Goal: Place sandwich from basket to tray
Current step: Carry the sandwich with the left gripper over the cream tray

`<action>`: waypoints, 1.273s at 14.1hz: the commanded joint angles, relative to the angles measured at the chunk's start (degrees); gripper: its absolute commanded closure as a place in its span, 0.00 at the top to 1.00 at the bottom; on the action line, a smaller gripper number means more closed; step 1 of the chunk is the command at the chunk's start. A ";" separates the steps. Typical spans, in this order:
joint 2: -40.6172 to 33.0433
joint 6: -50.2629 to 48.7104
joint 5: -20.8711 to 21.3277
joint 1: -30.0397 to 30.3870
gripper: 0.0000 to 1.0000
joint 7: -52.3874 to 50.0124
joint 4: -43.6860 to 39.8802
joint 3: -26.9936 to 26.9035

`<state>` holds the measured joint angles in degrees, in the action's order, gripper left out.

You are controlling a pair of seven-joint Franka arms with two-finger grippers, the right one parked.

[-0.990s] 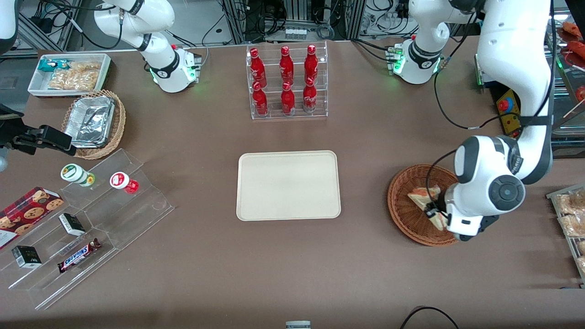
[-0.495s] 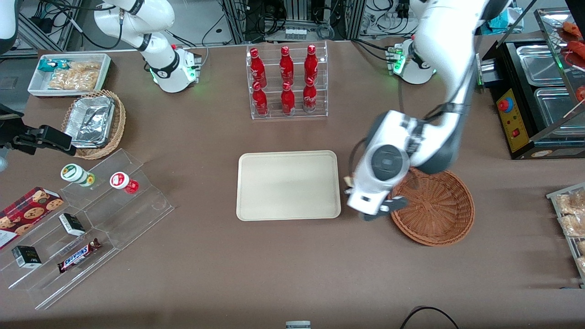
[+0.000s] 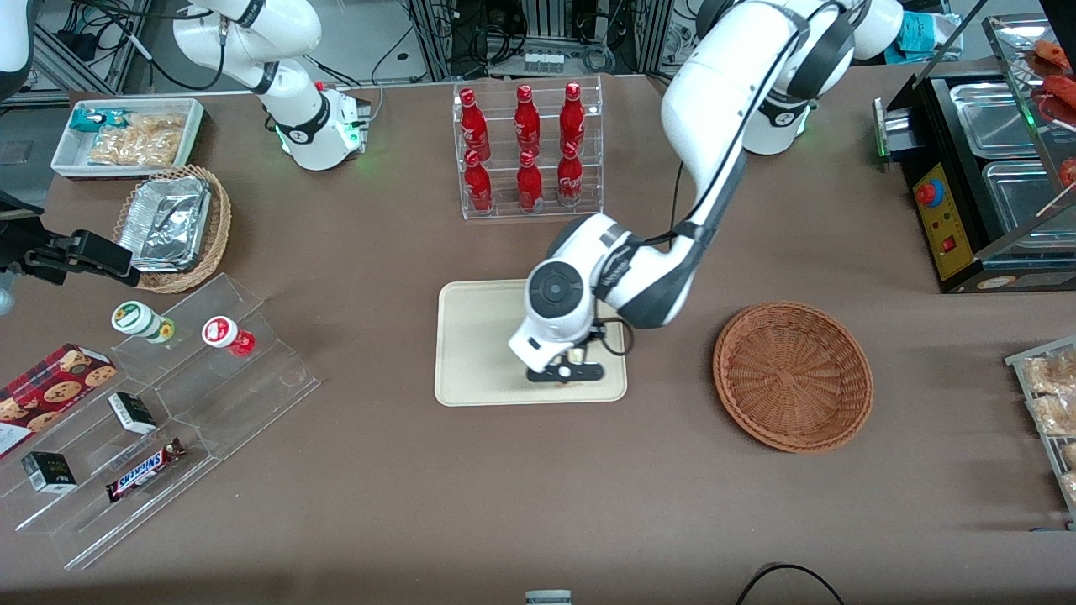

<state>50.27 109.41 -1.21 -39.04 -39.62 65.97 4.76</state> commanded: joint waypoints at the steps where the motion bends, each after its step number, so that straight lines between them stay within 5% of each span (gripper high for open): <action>1: 2.90 1.85 -0.19 -0.33 0.28 1.48 -2.86 1.91; 9: 4.93 2.65 -0.02 -1.83 0.30 -7.75 -2.78 2.36; 10: 4.93 2.65 0.16 -1.83 0.38 -7.84 -2.77 2.36; 11: 4.84 2.65 0.33 -1.83 0.61 -7.84 -2.77 2.36; 12: 4.49 2.48 0.34 -1.83 0.96 -7.67 -2.77 2.27; 18: -8.84 -11.20 3.58 0.62 1.00 -6.70 -2.07 -0.36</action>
<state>48.67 104.12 0.81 -39.86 -46.04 61.84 6.00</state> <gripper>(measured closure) 0.000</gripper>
